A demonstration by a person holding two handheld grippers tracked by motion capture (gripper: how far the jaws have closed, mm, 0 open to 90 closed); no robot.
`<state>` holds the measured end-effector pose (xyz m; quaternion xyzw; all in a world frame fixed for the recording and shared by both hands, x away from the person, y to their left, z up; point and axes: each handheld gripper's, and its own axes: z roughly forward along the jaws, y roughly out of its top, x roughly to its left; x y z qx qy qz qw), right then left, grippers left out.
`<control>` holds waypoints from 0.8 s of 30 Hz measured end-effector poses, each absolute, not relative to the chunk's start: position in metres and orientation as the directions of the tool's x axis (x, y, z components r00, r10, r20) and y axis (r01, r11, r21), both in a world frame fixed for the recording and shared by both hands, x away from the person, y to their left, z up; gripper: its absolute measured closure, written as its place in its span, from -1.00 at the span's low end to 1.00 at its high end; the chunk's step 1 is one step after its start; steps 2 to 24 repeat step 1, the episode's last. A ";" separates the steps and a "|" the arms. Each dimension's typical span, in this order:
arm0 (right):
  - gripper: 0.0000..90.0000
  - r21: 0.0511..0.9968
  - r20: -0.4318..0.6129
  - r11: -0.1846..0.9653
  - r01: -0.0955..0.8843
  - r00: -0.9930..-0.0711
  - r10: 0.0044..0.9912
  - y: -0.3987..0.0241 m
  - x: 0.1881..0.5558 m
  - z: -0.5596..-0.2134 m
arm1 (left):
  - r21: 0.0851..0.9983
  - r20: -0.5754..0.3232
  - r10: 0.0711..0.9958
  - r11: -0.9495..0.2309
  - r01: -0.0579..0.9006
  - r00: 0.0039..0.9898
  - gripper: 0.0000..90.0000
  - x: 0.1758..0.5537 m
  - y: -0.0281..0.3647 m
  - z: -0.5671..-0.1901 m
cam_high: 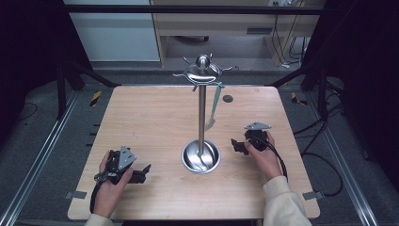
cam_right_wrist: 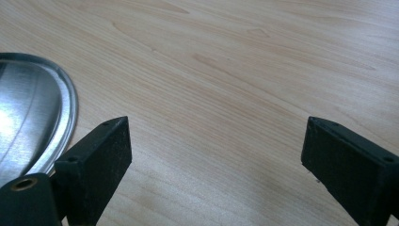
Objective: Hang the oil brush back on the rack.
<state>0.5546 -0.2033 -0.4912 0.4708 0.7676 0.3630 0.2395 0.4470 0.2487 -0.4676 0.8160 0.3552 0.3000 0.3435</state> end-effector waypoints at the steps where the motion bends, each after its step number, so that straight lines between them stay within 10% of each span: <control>1: -0.79 0.780 -0.028 0.298 0.550 -0.445 0.895 -0.203 0.554 -0.491 | 0.773 0.246 0.785 -0.513 0.373 0.568 -0.94 0.447 0.249 -0.468; 24: -0.79 0.780 -0.028 0.298 0.550 -0.445 0.895 -0.203 0.554 -0.491 | 0.773 0.246 0.785 -0.513 0.373 0.568 -0.94 0.447 0.249 -0.468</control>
